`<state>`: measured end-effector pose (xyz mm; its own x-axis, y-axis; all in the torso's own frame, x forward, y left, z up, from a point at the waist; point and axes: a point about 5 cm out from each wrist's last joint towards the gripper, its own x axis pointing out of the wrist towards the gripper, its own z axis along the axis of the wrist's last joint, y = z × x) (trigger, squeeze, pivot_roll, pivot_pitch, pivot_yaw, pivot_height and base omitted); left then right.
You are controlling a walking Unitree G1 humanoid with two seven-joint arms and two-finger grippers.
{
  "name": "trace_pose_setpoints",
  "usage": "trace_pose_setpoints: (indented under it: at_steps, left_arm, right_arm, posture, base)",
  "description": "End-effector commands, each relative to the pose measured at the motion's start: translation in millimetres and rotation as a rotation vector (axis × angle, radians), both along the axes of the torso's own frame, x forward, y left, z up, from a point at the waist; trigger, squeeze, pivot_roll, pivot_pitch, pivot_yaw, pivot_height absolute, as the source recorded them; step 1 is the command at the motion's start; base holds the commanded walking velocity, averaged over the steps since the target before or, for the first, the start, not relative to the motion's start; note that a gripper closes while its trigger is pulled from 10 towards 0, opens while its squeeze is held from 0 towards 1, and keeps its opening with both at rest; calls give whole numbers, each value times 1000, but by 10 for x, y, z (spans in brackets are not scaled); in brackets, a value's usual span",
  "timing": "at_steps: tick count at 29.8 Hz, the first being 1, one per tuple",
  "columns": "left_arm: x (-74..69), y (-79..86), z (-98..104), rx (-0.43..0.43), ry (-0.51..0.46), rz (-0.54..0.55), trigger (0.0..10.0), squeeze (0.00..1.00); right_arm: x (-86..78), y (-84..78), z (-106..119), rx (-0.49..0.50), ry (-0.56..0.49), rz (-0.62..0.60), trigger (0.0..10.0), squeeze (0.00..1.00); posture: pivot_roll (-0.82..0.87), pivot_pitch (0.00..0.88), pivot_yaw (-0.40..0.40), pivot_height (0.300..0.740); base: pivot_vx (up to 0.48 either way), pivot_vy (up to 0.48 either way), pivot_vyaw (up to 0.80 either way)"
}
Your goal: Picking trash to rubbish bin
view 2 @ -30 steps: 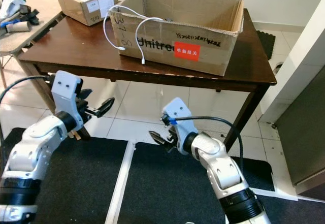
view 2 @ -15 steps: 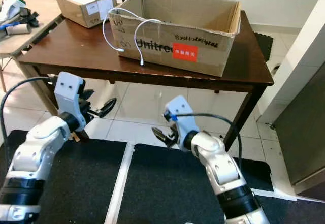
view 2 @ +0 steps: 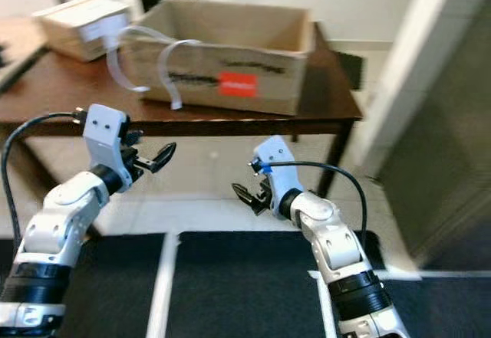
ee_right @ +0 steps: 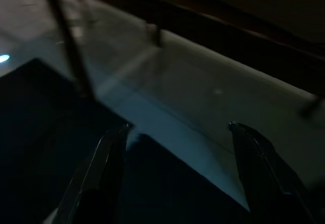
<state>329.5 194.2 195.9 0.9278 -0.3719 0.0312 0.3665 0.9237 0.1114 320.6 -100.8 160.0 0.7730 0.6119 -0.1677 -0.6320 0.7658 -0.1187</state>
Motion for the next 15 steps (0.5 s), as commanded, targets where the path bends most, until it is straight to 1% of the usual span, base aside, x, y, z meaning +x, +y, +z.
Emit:
trace_pose_setpoints:
  at_steps: [1,3,5,10,12,13,14,15]
  left_arm:
    - [-6,-11,-63,13,16,3,10000,0]
    - [-10,-10,-65,14,17,4,10000,0]
    - [-32,9,-68,11,12,7,10000,0]
    - [-54,30,-54,-2,-3,24,10000,0]
    - [-68,65,-61,1,-9,59,10000,0]
    - [-68,65,-61,1,-9,59,10000,0]
    - [-88,136,-102,28,-1,115,10000,0]
    - [-98,173,-125,45,5,141,10000,0]
  right_arm:
    - [-17,-11,-52,3,26,-4,10000,0]
    - [-20,-9,-51,4,24,-1,10000,0]
    - [-47,22,-40,-6,3,33,10000,0]
    - [-69,45,-44,-11,0,55,10000,0]
    - [-86,66,-47,-14,2,79,10000,0]
    - [-86,66,-47,-14,2,79,10000,0]
    - [-111,92,-58,-18,12,116,10000,0]
    - [-124,103,-65,-21,18,133,10000,0]
  posture:
    - [1,69,3,740]
    - [1,71,1,740]
    - [1,74,-1,740]
    - [6,81,-8,740]
    - [6,84,-10,740]
    - [6,84,-10,740]
    - [5,88,-10,740]
    - [5,88,-10,740]
  base:
    - [0,0,-800]
    - [0,0,-800]
    - [0,0,0]
    - [0,0,0]
    - [0,0,0]
    - [0,0,0]
    - [0,0,0]
    - [0,0,0]
